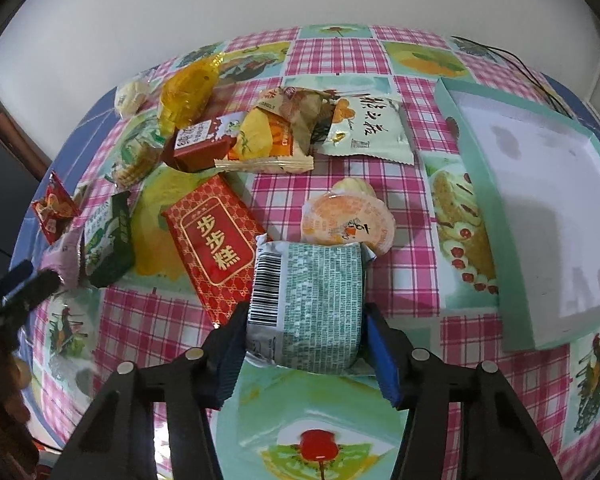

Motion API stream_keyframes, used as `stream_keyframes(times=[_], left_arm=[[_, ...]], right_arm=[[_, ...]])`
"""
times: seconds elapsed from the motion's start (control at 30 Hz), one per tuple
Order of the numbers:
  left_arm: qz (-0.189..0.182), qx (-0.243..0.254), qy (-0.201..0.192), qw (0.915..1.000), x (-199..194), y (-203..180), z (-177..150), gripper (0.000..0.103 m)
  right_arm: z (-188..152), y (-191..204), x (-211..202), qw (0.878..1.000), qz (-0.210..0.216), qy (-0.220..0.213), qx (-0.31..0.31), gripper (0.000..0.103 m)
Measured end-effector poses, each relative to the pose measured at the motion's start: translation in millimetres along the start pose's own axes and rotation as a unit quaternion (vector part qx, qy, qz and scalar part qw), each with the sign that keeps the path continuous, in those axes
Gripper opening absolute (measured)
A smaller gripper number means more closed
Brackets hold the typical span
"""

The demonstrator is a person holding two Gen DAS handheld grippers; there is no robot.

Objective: Organize snacks
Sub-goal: 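Grasp the green striped pack with the right tool while the left tool grasps the pink wafer pack, then carry both held packs over the white tray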

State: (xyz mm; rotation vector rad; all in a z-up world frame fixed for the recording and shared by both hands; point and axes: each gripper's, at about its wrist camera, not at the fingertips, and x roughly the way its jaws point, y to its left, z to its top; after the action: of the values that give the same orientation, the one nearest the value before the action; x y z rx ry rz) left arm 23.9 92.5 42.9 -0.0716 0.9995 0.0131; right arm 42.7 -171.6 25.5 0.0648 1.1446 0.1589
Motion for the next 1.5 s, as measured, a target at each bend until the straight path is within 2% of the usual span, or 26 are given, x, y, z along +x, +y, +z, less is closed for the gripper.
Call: stream_keyframes(times=[0.13, 0.27, 0.57, 0.97, 1.23, 1.4, 1.5], left_arm=[[0.007, -0.018, 0.017, 0.9997, 17, 11, 10, 0.102], [0.014, -0.023, 0.036, 0.999, 30, 13, 10, 0.092], [0.021, -0.028, 0.03, 0.9989, 25, 11, 9, 0.081], [0.024, -0.052, 0.029, 0.998, -2, 3, 13, 0.079], [0.024, -0.048, 0.032, 0.9981, -20, -36, 35, 0.079], [0.01, -0.024, 0.025, 0.9993, -31, -83, 54, 0.079], [0.001, -0.01, 0.022, 0.9997, -34, -113, 66, 0.079]], right_arm=[[1, 1, 1, 1.0, -0.003, 0.003, 0.0, 0.058], [0, 1, 0, 1.0, -0.005, 0.004, -0.003, 0.058], [2, 2, -3, 1.0, -0.006, 0.003, -0.009, 0.052], [4, -5, -15, 1.0, 0.009, -0.001, 0.022, 0.052], [13, -15, -35, 0.999, 0.008, -0.012, 0.042, 0.052], [23, -33, -52, 0.997, -0.002, -0.034, 0.063, 0.052], [29, -50, -62, 0.996, -0.022, -0.048, 0.074, 0.052]])
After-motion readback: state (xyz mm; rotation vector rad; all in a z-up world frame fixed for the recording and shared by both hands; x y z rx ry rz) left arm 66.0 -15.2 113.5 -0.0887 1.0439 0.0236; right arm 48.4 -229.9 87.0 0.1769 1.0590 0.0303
